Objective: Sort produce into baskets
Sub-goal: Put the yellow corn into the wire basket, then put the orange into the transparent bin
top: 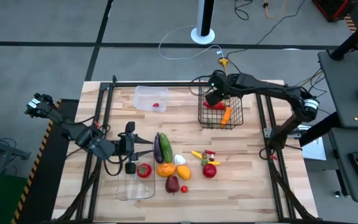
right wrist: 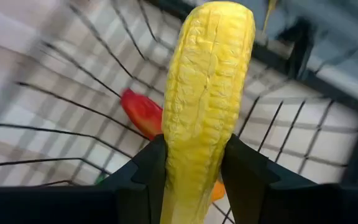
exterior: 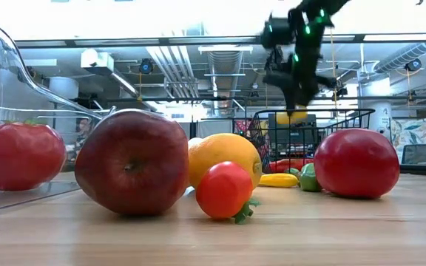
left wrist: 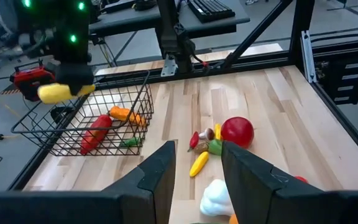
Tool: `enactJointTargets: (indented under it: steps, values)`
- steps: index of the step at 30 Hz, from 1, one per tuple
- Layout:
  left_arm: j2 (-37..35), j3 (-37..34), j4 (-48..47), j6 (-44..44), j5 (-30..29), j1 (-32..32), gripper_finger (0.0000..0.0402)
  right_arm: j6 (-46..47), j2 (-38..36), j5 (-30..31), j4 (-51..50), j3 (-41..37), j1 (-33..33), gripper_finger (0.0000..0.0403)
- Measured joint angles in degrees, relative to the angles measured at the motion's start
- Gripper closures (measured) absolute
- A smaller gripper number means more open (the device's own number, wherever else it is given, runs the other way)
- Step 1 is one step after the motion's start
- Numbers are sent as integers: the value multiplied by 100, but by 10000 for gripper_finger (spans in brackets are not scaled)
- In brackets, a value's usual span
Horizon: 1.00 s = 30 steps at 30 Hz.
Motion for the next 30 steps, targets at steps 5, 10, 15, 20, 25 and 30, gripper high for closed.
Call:
enactJointTargets:
  steps: [5, 10, 15, 20, 25, 30]
  values:
    - [2, 0, 2, -15, -132, -1, 287, 67, 55, -588, 459, -677, -448, 276]
    - [2, 0, 3, -15, -362, 0, 287, 62, 66, -571, 626, -1012, -467, 275]
    - [10, 0, 4, -12, -441, -2, 287, -31, 66, -571, 895, -1248, -460, 271]
    - [13, 0, 4, -12, -450, -2, 287, -39, 66, -570, 1098, -1377, -458, 250]
    - [13, 0, 4, -21, -452, -2, 287, -48, 66, -569, 1142, -1373, -458, 219]
    - [13, 0, 3, -151, -450, -2, 287, -49, 66, -569, 1147, -1346, -458, 197]
